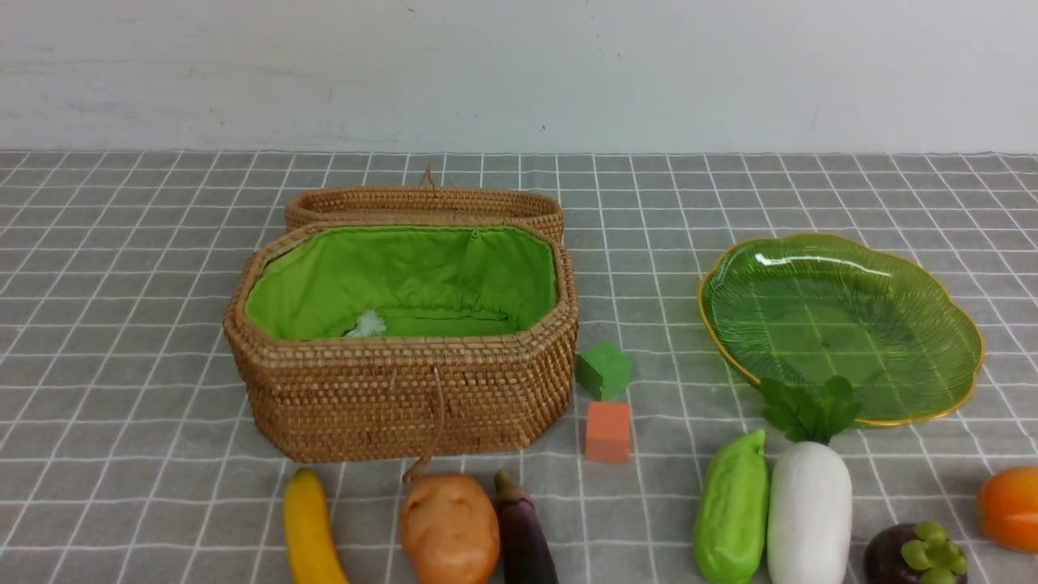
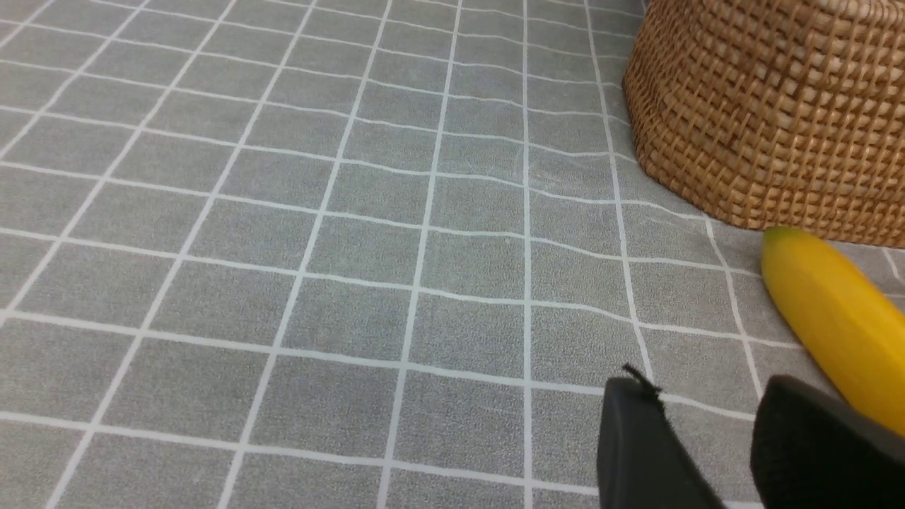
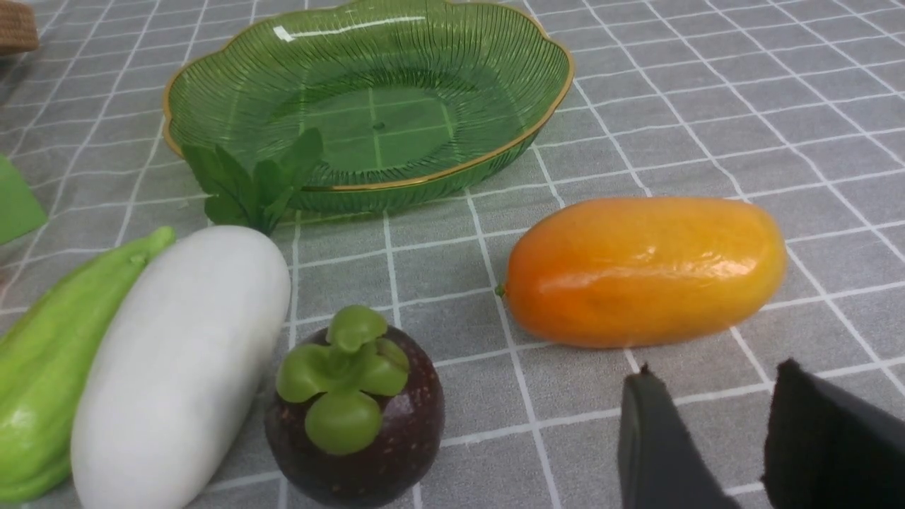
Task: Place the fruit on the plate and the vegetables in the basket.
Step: Use the right arm to grab a mangosteen and put it into the right plate
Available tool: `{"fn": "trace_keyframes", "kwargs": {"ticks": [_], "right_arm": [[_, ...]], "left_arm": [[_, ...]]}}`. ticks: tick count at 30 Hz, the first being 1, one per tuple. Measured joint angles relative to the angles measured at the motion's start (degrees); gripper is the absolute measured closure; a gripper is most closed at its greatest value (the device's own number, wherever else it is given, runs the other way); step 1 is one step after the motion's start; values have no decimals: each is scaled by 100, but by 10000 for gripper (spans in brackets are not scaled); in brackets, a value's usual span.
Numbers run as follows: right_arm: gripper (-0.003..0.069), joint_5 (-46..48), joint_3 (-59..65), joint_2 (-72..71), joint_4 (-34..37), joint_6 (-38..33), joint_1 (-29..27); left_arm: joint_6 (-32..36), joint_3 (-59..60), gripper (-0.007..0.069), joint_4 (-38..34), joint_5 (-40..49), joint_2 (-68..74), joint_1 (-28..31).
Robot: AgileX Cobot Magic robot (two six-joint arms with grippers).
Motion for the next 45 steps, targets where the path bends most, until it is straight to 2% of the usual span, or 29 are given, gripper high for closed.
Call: {"fn": "trace_keyframes", "kwargs": {"ticks": [13, 15, 18, 23, 26, 28, 31, 35, 39, 41, 45], "right_arm": [[418, -64, 0, 0, -11, 0, 0], [418, -341, 38, 0, 58, 0, 0], [418, -1385, 45, 0, 486, 91, 0], [418, -2506, 45, 0, 834, 191, 0], [418, -2844, 45, 0, 905, 262, 0], [418, -3048, -59, 0, 1084, 752, 0], [418, -2770, -320, 0, 1128, 1063, 0], [418, -1611, -1842, 428, 1140, 1269, 0], [418, -760, -3147, 1199, 993, 1055, 0], [418, 208, -4235, 2059, 729, 695, 0], [418, 1448, -4884, 3084, 279, 95, 19]], "left_arm": [[0, 0, 386, 0, 0, 0, 0], [0, 0, 386, 0, 0, 0, 0], [0, 0, 386, 0, 0, 0, 0], [181, 0, 386, 237, 12, 0, 0], [213, 0, 386, 299, 17, 0, 0], [224, 0, 386, 316, 16, 0, 0], [224, 0, 386, 316, 16, 0, 0], [232, 0, 386, 327, 16, 0, 0], [239, 0, 386, 331, 16, 0, 0], [239, 0, 386, 331, 16, 0, 0], [239, 0, 386, 331, 16, 0, 0]]}}
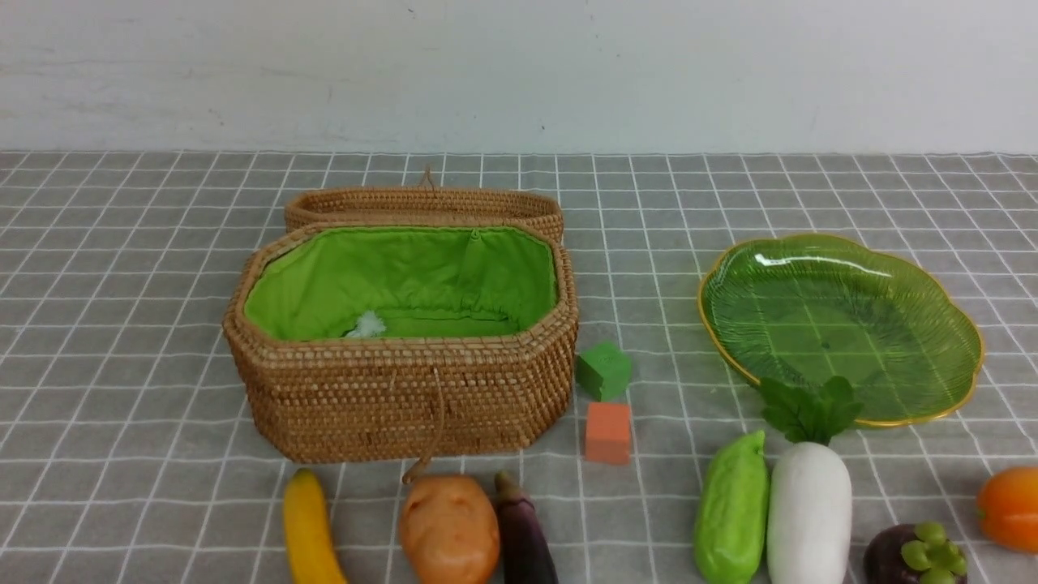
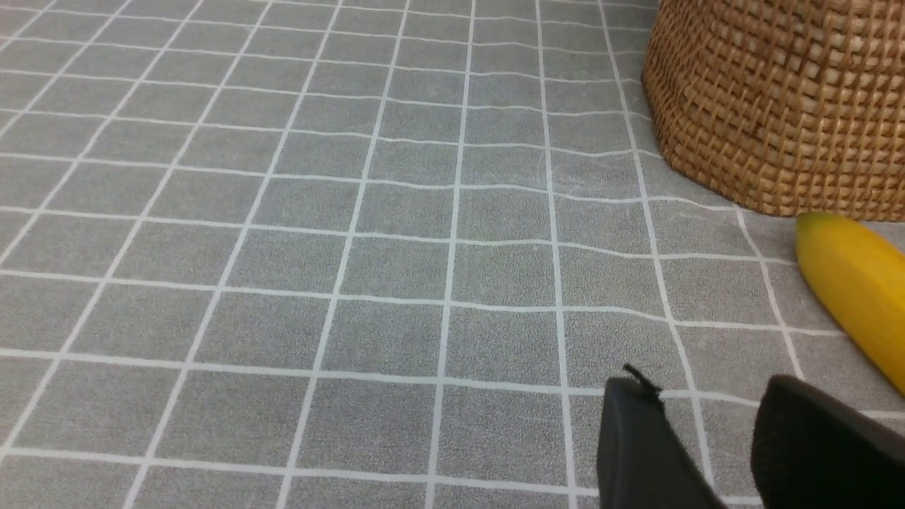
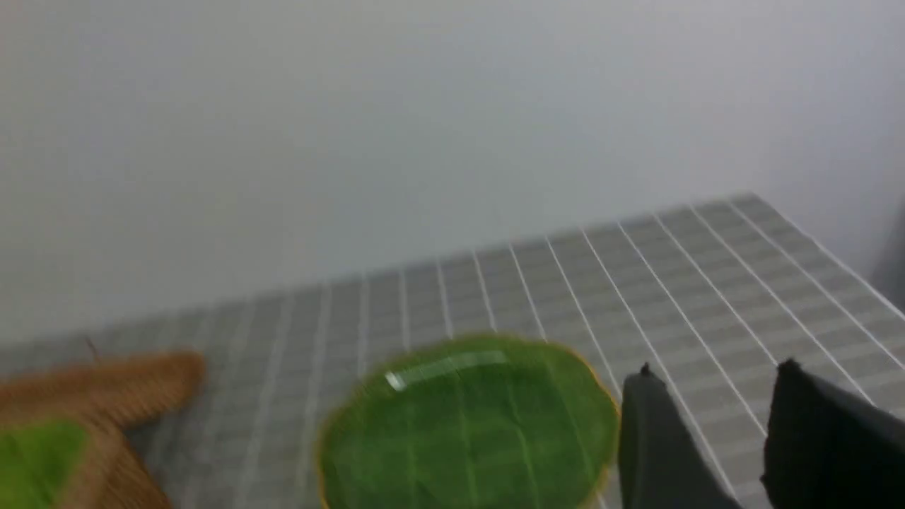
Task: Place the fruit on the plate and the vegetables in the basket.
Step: Use the right arm to grab a mangosteen and put it into the right plate
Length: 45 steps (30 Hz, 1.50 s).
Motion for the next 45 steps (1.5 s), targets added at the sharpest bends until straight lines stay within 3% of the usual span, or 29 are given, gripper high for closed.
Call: {"fn": "trace_keyframes", "kwargs": {"ticks": [4, 9, 16, 20, 24, 26, 32, 39, 45], "right_arm": [[418, 339, 45, 573, -95, -238, 178], [417, 431, 541, 938, 229, -317, 828], [357, 1407, 705, 1747, 460, 284, 1121], [191, 1745, 705, 2529, 422, 1070, 1121], [27, 1439, 705, 3106, 517, 1191, 1121], [-9, 1132, 705, 3375, 591, 1211, 1121], [14, 330, 700, 4438, 598, 1217, 1121], [79, 34, 687, 5490, 839, 983, 1158], [92, -18, 616, 5660, 866, 829, 1158]], "left_arm": [[0, 0, 386, 0, 0, 0, 0], [0, 0, 386, 0, 0, 0, 0], [0, 0, 386, 0, 0, 0, 0], [0, 0, 386, 0, 0, 0, 0], [0, 0, 386, 0, 0, 0, 0], [0, 0, 386, 0, 0, 0, 0], [0, 0, 386, 3, 0, 0, 0], [0, 0, 386, 3, 0, 0, 0], [0, 0, 386, 3, 0, 0, 0]]}}
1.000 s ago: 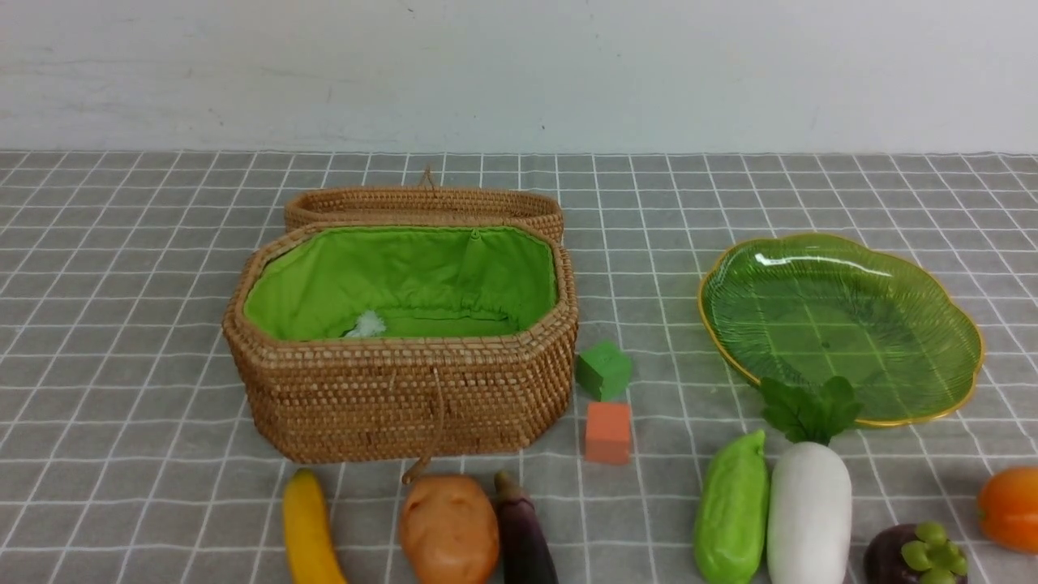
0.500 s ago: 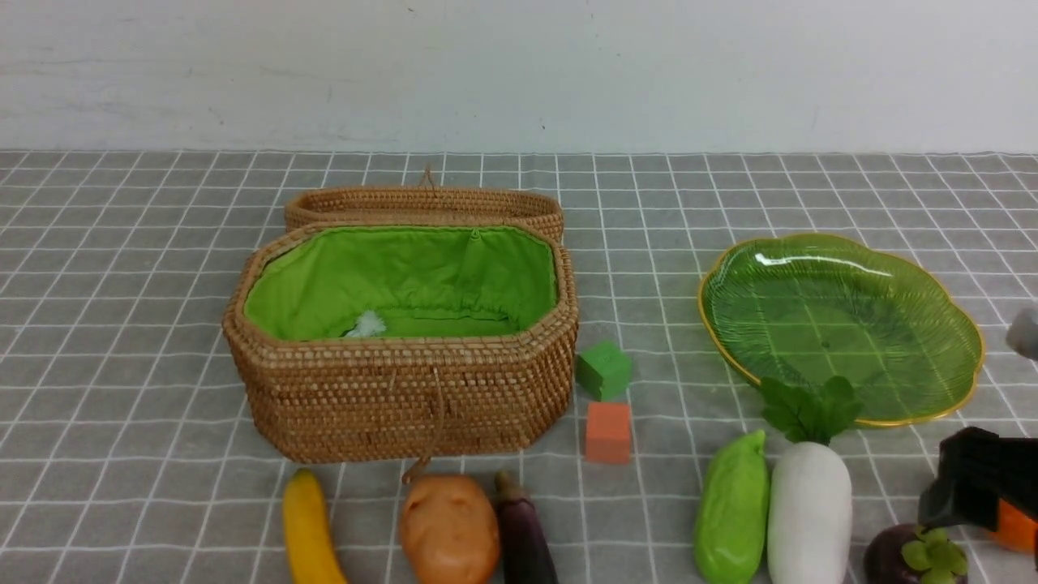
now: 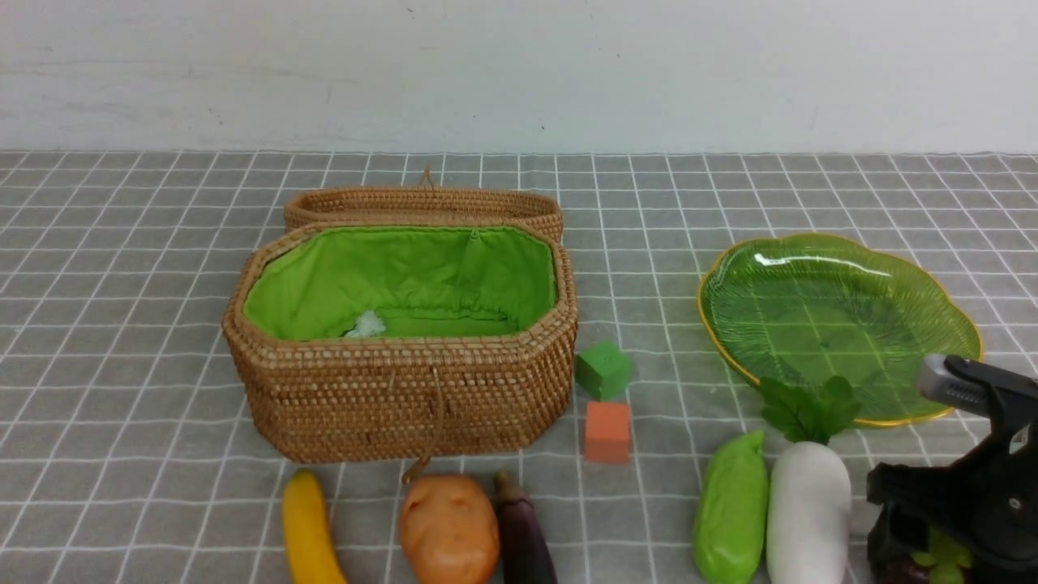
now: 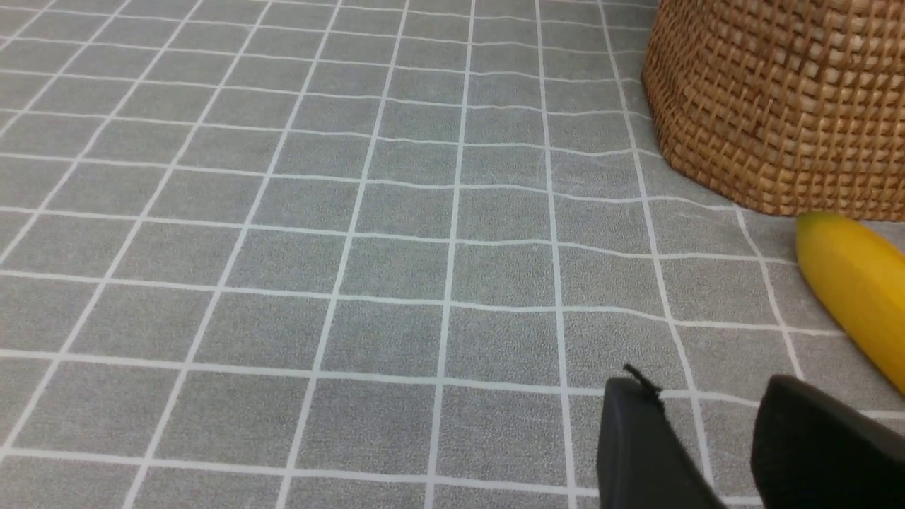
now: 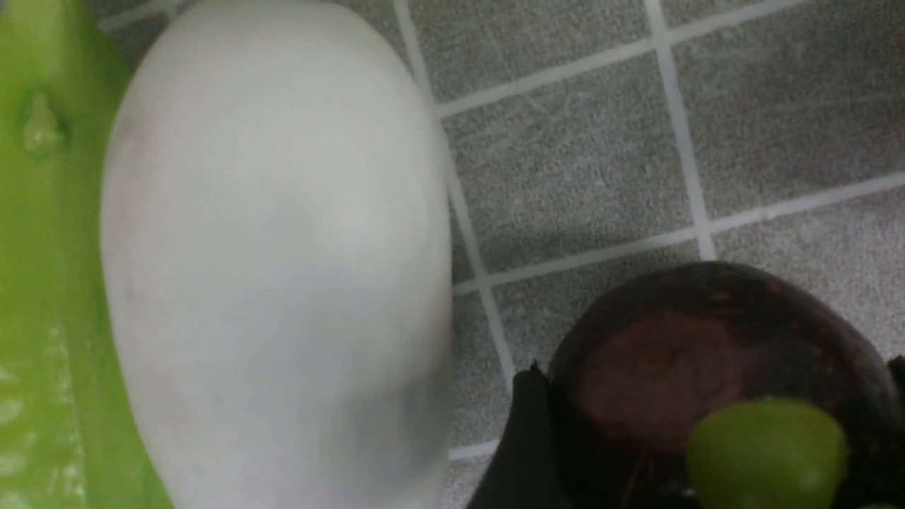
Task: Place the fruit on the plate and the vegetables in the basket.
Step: Use the right arm to grab a mangosteen and put it into the right plate
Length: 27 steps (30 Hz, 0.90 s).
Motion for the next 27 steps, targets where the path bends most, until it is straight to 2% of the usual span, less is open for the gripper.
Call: {"fn": "trace_keyframes", "kwargs": {"ticks": [7, 9, 11, 14, 19, 27], "right_arm": [[93, 427, -71, -565, 0, -5, 9], [93, 648, -337, -780, -22, -5, 9], [93, 1021, -1118, -953, -183, -23, 17], [93, 1108, -1710, -918, -333, -92, 17], [93, 444, -2971, -258, -882, -120, 17], [93, -460, -3171, 1087, -1458, 463, 17]], "left_arm": [[0, 0, 386, 0, 0, 0, 0], [0, 0, 386, 0, 0, 0, 0], [0, 0, 386, 0, 0, 0, 0], [0, 0, 386, 0, 0, 0, 0], [0, 0, 386, 0, 0, 0, 0], [0, 0, 386, 0, 0, 0, 0]]}}
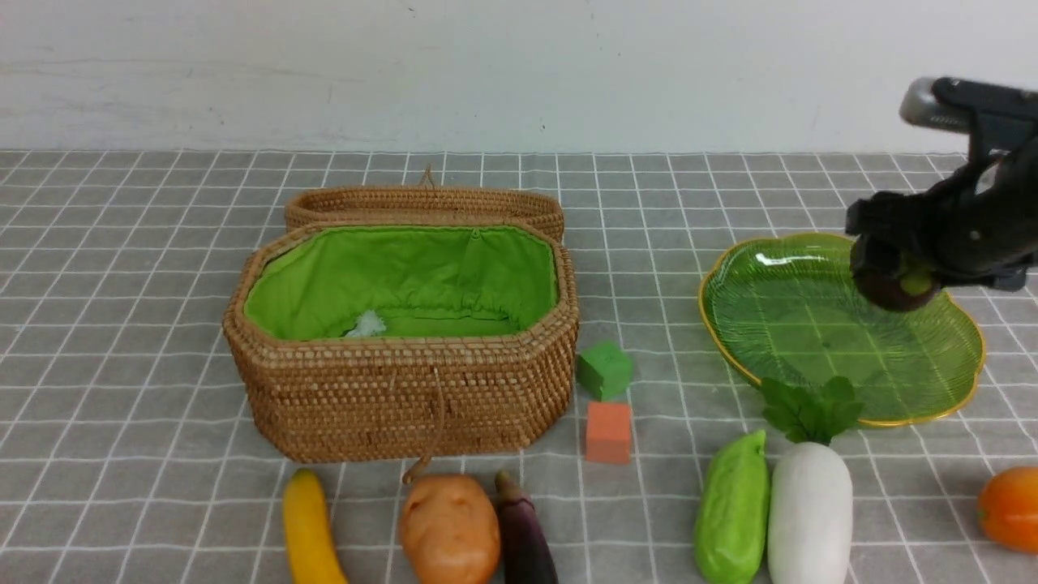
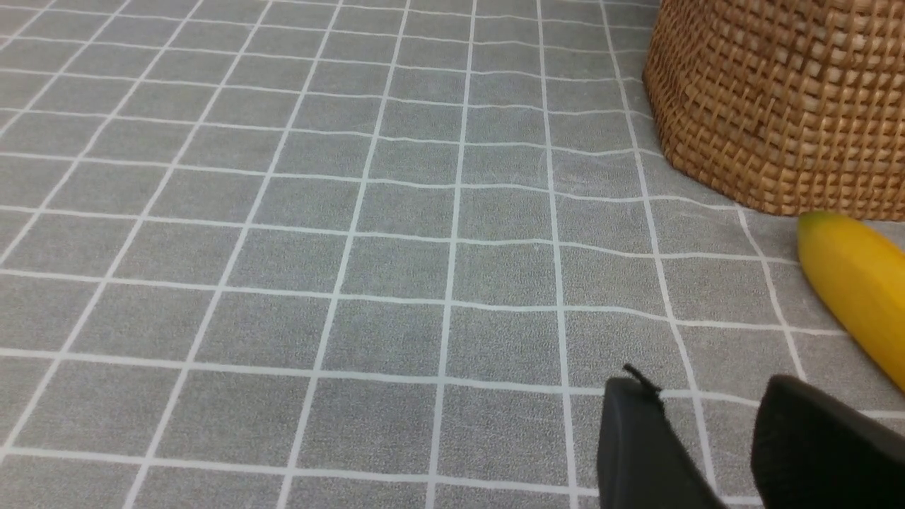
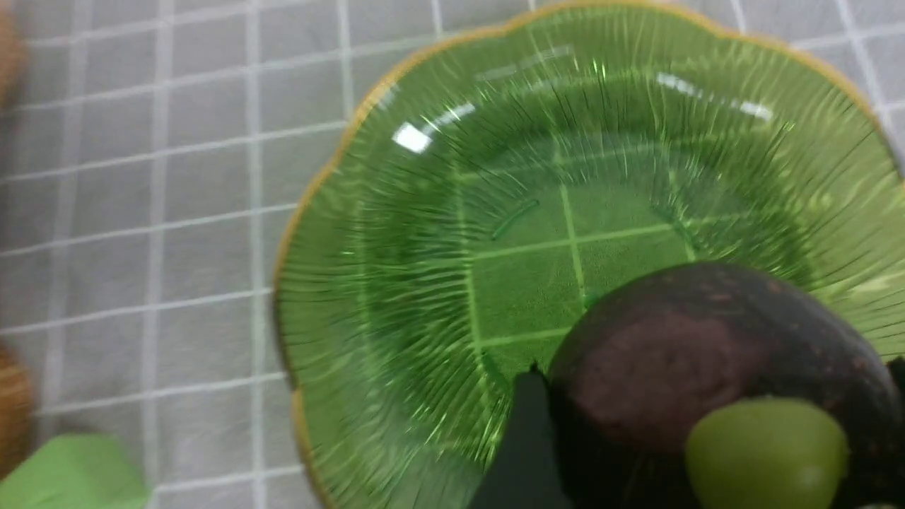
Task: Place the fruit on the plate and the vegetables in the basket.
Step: Use the right arm to grab a mangosteen and put it into the right plate, then use the right arm to grab a mango and put it into the right plate
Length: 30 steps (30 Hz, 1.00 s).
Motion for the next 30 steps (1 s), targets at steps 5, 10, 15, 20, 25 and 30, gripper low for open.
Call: {"fn": "trace_keyframes", "kwargs": {"ticks": [5, 10, 15, 20, 25, 30], "right_arm": [[85, -229, 0, 761, -41, 460, 0], [-11, -237, 0, 813, -66, 480, 0], [-6, 32, -2, 706, -87, 489, 0], [69, 1090, -2, -55, -288, 546, 0], [104, 1720, 312, -1172, -999, 732, -7], [109, 2297, 994, -2052, -1087, 2661, -172]], "left_arm": [[0, 0, 386, 0, 0, 0, 0], [0, 5, 386, 0, 0, 0, 0], [0, 5, 386, 0, 0, 0, 0], [0, 5, 386, 0, 0, 0, 0], [0, 5, 386, 0, 0, 0, 0], [0, 5, 386, 0, 0, 0, 0]]}}
